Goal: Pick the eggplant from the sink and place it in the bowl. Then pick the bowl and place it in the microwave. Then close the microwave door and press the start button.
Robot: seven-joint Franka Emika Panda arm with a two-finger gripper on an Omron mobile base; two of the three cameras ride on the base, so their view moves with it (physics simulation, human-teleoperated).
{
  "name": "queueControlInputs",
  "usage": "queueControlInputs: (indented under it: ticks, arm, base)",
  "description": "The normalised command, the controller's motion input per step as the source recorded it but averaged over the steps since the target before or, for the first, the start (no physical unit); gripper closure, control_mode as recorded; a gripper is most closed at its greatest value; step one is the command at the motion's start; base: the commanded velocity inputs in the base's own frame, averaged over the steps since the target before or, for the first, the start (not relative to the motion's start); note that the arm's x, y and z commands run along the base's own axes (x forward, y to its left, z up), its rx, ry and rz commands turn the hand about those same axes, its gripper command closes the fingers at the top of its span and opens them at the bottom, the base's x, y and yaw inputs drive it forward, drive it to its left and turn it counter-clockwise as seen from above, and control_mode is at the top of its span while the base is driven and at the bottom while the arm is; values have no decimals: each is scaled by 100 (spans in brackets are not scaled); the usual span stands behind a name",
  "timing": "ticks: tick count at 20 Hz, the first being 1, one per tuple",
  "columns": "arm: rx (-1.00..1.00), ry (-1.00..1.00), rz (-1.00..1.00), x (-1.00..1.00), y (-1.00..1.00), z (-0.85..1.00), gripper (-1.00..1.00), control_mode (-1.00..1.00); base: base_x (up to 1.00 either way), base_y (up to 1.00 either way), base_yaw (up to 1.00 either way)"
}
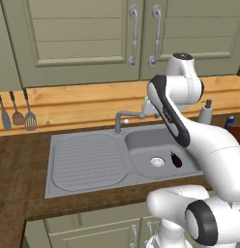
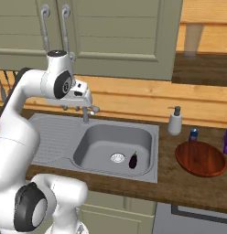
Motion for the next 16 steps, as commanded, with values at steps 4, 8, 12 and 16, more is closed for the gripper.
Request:
queueControlInputs:
  ticks: [4,8,12,16]
  arm:
    - [0,0,0,-19,-2,0,-100,-100]
    - [0,0,0,-50,-16,-6,-100,-100]
    - [0,0,0,-31,-23,-27,-100,-100]
    - [0,1,0,-3,-37,-33,-100,-100]
  base:
    - [0,0,0]
    - [0,0,0]
    - [0,0,0]
    - [0,0,0]
